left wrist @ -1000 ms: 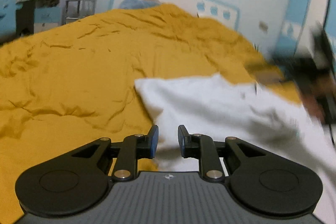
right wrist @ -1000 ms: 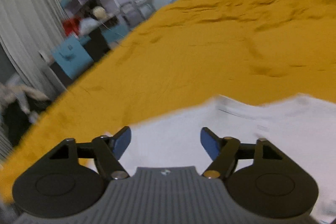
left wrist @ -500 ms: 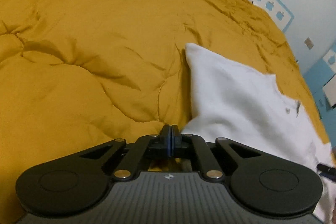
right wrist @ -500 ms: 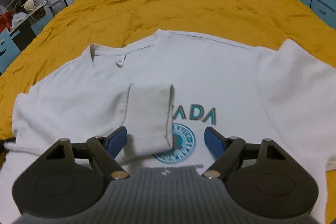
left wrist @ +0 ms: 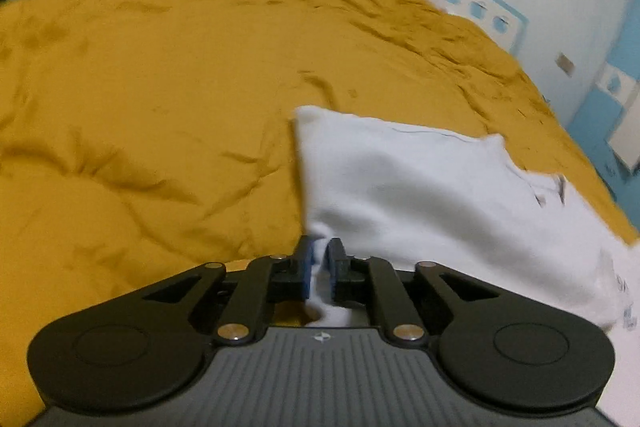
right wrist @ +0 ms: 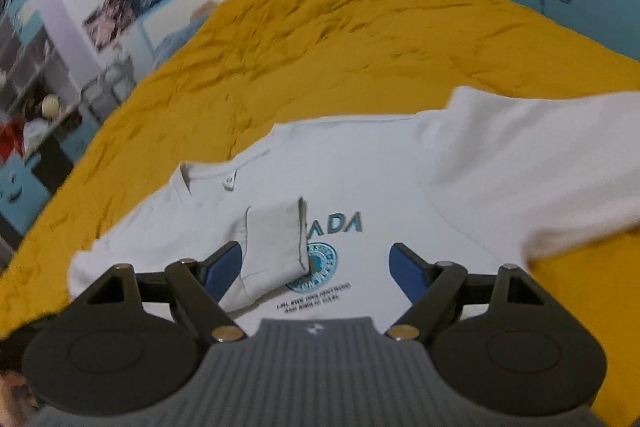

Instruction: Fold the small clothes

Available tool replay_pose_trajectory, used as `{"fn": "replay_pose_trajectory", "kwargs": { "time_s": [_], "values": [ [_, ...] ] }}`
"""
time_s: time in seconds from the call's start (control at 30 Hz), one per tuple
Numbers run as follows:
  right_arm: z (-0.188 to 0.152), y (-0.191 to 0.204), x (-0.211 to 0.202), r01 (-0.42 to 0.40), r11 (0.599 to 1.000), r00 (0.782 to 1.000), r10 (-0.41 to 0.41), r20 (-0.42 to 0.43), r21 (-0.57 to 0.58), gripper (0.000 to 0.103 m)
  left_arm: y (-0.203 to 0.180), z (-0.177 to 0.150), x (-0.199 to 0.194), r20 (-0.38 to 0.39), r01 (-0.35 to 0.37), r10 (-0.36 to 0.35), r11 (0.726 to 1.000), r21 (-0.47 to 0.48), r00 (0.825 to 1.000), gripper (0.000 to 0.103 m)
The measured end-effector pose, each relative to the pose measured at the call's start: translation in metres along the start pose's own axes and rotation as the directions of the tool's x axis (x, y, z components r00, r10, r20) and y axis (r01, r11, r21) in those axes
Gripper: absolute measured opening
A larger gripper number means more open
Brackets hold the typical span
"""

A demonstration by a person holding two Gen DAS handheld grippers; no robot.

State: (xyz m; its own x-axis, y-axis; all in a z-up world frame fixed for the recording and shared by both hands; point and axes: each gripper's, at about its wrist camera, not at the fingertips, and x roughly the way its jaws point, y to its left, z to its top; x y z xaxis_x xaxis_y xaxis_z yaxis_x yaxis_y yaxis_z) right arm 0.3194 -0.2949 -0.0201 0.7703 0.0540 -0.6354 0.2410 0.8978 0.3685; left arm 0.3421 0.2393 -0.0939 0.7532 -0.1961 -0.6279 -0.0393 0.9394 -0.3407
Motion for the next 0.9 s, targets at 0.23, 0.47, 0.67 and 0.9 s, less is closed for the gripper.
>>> {"fn": "replay_pose_trajectory", "kwargs": {
  "time_s": [0.23, 0.47, 0.67, 0.9],
  "values": [
    [-0.038, -0.035, -0.083, 0.032, 0.995, 0.993, -0.042, 0.109, 0.095, 0.077, -0.002, -0.004, -0.044, 0.129, -0.093, 0.091, 0.996, 0.010, 0.988, 0.014],
    [-0.044, -0.119, -0.140, 0.133, 0.951, 0.937, -0.213, 0.276, 0.281, 0.081, -0.058, -0.012, -0.124, 0.293, -0.142, 0.108, 0.985, 0.096, 0.950, 0.044],
    [-0.027, -0.206, -0.144, 0.149, 0.797, 0.933, -0.310, 0.184, 0.586, 0.081, -0.124, -0.016, -0.154, 0.300, -0.114, 0.085, 0.990, 0.079, 0.950, 0.049],
    [-0.014, -0.304, -0.136, 0.007, 0.572, 0.950, -0.259, 0.173, 0.820, 0.081, -0.211, -0.042, -0.180, 0.238, -0.021, -0.015, 0.989, 0.150, 0.971, 0.049]
  ]
}}
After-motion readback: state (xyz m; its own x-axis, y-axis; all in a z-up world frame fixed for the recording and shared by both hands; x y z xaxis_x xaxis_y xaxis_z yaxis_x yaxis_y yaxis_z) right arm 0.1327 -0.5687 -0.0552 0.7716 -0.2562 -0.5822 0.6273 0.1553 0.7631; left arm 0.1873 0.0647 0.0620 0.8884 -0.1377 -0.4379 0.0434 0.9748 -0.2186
